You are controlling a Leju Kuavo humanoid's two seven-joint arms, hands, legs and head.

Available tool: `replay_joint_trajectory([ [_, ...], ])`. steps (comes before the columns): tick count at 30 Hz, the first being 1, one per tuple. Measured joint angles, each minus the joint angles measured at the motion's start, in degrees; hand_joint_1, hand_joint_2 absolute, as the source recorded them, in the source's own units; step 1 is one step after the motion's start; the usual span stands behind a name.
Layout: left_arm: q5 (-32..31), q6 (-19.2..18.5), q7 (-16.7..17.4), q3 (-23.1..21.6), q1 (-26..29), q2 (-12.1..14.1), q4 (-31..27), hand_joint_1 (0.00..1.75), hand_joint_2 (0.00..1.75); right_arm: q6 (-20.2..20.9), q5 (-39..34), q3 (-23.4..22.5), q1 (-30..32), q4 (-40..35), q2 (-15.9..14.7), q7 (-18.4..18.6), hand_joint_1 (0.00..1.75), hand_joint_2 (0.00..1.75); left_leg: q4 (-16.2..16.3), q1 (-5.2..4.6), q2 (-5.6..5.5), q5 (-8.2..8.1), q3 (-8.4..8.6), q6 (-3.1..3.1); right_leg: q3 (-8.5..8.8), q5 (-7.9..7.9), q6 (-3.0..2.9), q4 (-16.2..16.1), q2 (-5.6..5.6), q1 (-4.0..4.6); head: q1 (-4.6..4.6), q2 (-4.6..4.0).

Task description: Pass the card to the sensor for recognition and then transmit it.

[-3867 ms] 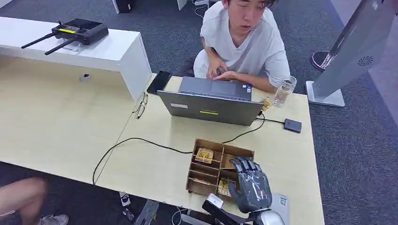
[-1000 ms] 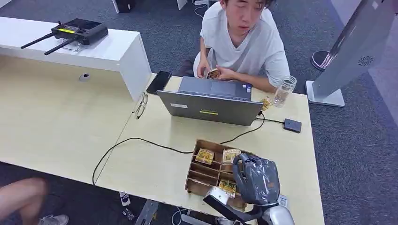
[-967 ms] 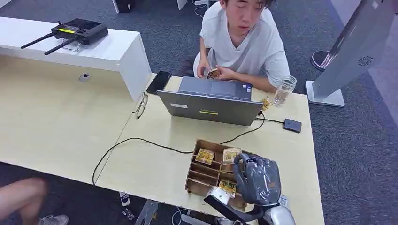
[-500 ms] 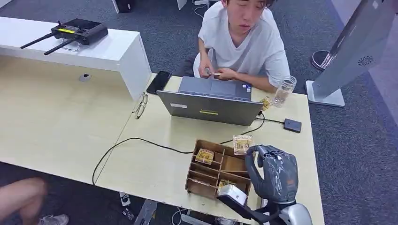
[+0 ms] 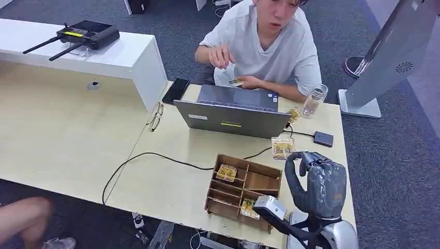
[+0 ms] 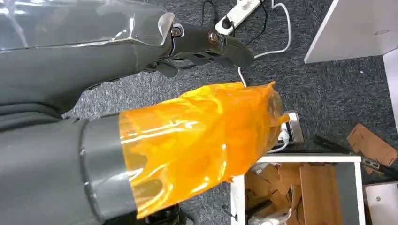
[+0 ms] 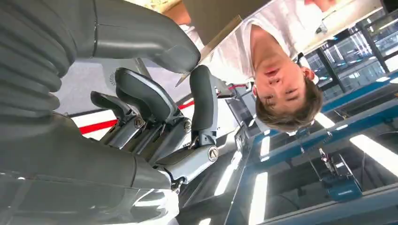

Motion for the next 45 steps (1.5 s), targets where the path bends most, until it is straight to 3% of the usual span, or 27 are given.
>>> replay_joint_trajectory([
  [26, -2.89, -1.22, 1.73, -2.62, -0.09, 0.0, -0.02, 0.0, 0.0, 0.88, 0.87, -2.08, -8.59, 5.99, 1.57, -0.02, 1.75, 1.75, 0.0, -0.01, -0.08, 0.18, -0.1, 0.13, -0.05, 0.18, 0.04, 0.0, -0.1, 0.0, 0.02, 0.0],
  [27, -2.84, -1.2, 1.73, -2.64, -0.09, 0.0, -0.02, 0.0, 0.0, 0.9, 0.63, -2.1, -8.64, 6.1, 1.57, -0.04, 0.0, 1.75, 0.0, -0.01, -0.08, 0.18, -0.11, 0.12, -0.05, 0.18, 0.04, 0.0, -0.11, 0.0, 0.02, 0.0],
  [44, -1.73, -0.72, 1.2, -2.75, -0.09, 0.0, -0.02, 0.0, 0.0, -0.53, -1.51, -1.95, -8.57, 6.47, 2.45, -2.23, 0.0, 1.75, 0.0, 0.0, -0.08, 0.22, -0.17, 0.07, -0.15, 0.23, 0.02, -0.01, -0.1, 0.0, 0.02, 0.0],
  [45, -1.68, -0.7, 1.18, -2.75, -0.09, 0.0, -0.02, 0.0, 0.0, -0.52, -1.51, -1.95, -8.48, 6.41, 2.45, -2.23, 0.0, 0.0, 0.0, 0.0, -0.08, 0.22, -0.18, 0.07, -0.15, 0.23, 0.02, -0.01, -0.1, 0.0, 0.02, 0.0],
])
